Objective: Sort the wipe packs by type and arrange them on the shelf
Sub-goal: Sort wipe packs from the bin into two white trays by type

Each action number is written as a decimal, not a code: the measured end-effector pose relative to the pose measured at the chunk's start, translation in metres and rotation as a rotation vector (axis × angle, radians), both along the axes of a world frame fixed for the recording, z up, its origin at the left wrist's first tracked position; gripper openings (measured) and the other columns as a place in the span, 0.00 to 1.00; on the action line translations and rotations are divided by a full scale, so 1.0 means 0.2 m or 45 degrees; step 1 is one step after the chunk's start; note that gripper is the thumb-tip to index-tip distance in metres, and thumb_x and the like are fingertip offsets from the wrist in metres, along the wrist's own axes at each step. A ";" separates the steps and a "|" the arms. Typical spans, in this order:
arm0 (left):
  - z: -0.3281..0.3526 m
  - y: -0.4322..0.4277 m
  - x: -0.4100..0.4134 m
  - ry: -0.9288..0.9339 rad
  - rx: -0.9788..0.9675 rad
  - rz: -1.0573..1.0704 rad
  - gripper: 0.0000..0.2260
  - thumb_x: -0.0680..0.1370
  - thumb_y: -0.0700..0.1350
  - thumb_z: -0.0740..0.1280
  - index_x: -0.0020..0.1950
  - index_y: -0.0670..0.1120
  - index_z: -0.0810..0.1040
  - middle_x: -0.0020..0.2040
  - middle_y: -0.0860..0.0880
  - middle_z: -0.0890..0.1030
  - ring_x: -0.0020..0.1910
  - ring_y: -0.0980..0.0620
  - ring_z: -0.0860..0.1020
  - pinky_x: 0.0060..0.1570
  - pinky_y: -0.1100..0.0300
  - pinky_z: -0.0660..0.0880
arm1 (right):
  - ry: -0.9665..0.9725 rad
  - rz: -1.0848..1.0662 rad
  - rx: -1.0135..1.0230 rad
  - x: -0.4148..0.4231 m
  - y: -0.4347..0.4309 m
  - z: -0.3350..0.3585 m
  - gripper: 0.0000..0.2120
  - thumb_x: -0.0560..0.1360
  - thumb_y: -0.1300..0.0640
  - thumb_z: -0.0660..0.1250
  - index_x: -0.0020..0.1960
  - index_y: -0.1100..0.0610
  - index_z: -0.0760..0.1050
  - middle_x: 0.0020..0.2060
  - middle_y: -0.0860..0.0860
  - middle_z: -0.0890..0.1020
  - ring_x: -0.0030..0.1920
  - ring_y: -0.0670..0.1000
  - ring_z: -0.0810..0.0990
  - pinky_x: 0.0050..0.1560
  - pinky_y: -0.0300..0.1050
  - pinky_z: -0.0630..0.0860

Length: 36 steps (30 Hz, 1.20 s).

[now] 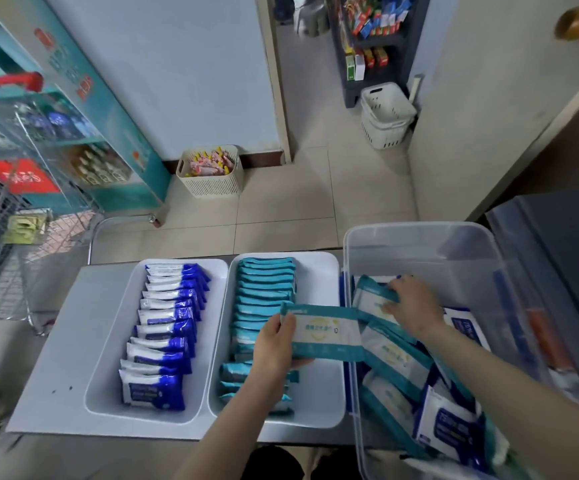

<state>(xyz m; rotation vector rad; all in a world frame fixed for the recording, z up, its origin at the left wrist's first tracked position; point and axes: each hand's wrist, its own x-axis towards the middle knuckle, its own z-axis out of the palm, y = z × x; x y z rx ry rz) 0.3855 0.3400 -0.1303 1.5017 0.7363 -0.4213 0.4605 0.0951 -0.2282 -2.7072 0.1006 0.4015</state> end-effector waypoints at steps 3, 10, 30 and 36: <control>-0.02 0.01 0.00 -0.014 -0.017 0.023 0.09 0.83 0.46 0.58 0.51 0.43 0.74 0.48 0.42 0.82 0.46 0.46 0.82 0.35 0.56 0.81 | -0.094 -0.244 0.146 -0.12 -0.06 0.09 0.05 0.74 0.57 0.68 0.42 0.49 0.74 0.42 0.49 0.80 0.43 0.52 0.77 0.38 0.46 0.70; -0.01 0.00 0.02 -0.038 -0.026 -0.005 0.09 0.83 0.46 0.59 0.49 0.43 0.74 0.48 0.41 0.81 0.47 0.45 0.82 0.38 0.54 0.82 | -0.290 -0.436 0.669 -0.26 -0.01 0.49 0.14 0.74 0.68 0.66 0.38 0.50 0.74 0.35 0.42 0.78 0.37 0.40 0.76 0.36 0.29 0.69; -0.01 -0.02 -0.03 -0.180 0.205 -0.680 0.11 0.69 0.42 0.77 0.47 0.49 0.79 0.43 0.50 0.85 0.43 0.52 0.83 0.47 0.52 0.81 | 0.174 -0.161 0.930 -0.38 0.24 0.47 0.14 0.66 0.63 0.75 0.47 0.47 0.79 0.43 0.44 0.82 0.45 0.42 0.80 0.44 0.34 0.76; -0.01 0.04 0.06 -0.183 0.196 -0.225 0.11 0.70 0.40 0.76 0.49 0.45 0.78 0.45 0.49 0.85 0.44 0.50 0.84 0.46 0.50 0.82 | 0.151 -0.306 0.211 -0.24 -0.01 0.22 0.05 0.75 0.58 0.64 0.50 0.54 0.77 0.46 0.50 0.79 0.45 0.51 0.77 0.43 0.44 0.74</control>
